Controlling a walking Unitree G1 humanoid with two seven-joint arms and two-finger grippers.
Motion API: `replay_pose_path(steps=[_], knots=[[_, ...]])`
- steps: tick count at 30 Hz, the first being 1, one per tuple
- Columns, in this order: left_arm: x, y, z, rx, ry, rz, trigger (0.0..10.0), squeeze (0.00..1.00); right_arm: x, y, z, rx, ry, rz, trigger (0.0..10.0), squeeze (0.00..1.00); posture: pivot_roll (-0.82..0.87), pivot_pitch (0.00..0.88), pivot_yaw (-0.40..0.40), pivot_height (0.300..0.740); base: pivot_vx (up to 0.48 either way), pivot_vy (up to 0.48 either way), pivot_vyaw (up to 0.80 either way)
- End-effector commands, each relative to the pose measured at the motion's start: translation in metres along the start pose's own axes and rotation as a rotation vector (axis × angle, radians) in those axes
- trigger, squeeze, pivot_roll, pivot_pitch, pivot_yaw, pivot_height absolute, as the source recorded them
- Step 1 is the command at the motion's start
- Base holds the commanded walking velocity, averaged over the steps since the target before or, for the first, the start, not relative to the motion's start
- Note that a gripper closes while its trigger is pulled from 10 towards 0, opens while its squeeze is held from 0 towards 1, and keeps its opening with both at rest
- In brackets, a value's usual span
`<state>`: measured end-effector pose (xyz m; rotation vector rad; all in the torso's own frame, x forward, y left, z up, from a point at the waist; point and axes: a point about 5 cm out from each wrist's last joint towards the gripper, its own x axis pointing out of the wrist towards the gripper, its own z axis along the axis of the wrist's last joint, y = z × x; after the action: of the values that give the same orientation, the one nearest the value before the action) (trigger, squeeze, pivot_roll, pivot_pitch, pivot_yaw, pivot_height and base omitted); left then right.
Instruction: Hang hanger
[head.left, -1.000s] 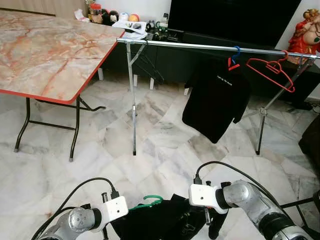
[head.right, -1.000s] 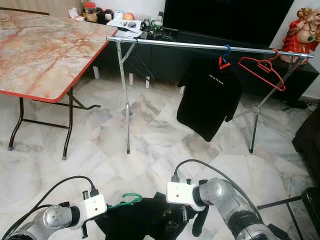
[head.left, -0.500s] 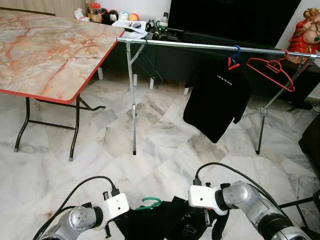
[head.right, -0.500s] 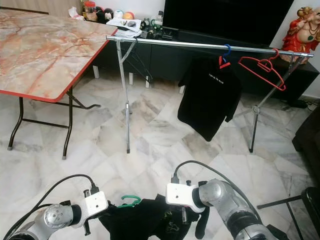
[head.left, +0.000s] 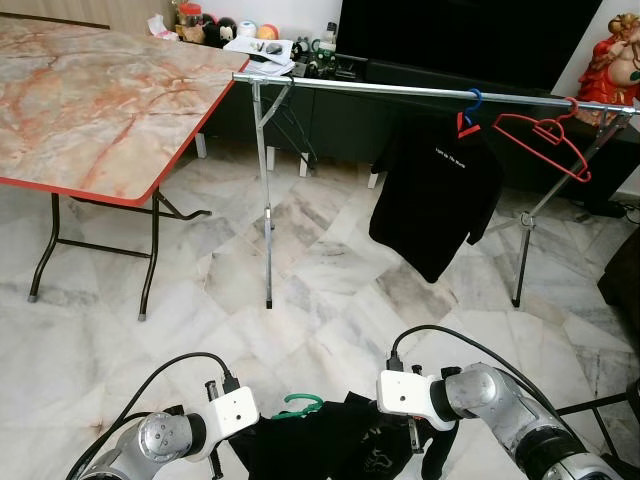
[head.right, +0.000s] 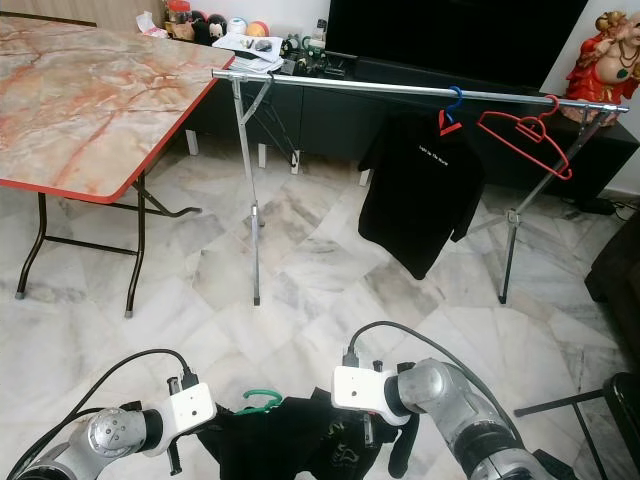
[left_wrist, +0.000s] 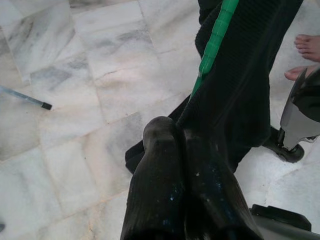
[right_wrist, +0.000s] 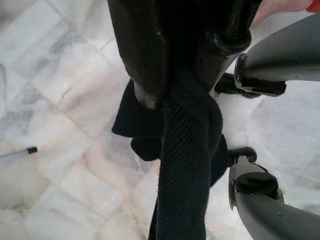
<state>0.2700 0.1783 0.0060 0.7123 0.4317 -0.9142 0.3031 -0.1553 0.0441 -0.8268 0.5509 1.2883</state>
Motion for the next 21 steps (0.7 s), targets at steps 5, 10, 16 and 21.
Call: replay_pose_path(steps=[5, 10, 16, 21], knots=[[-0.004, 0.012, -0.005, 0.028, 0.06, 0.11, 0.0, 0.0, -0.005, -0.013, -0.011, 0.063, 0.09, -0.165, 10.0, 0.0, 0.08, 0.113, -0.141, 0.74, 0.0, 0.0, 0.0], [-0.009, 0.018, -0.015, 0.008, 0.13, 0.209, 0.0, 0.0, -0.01, -0.019, -0.022, 0.194, 0.123, -0.329, 10.0, 0.0, 0.08, 0.113, -0.142, 0.74, 0.0, 0.0, 0.0], [-0.008, 0.009, -0.025, 0.018, 0.211, 0.168, 0.0, 0.0, -0.011, -0.033, -0.007, 0.442, -0.106, -0.484, 10.0, 0.0, 0.08, 0.112, -0.141, 0.74, 0.0, 0.0, 0.0], [-0.006, -0.001, -0.032, 0.006, 0.276, 0.096, 0.0, 0.0, -0.007, -0.024, 0.012, 0.438, -0.3, -0.28, 10.0, 0.0, 0.07, 0.111, -0.139, 0.74, 0.0, 0.0, 0.0]])
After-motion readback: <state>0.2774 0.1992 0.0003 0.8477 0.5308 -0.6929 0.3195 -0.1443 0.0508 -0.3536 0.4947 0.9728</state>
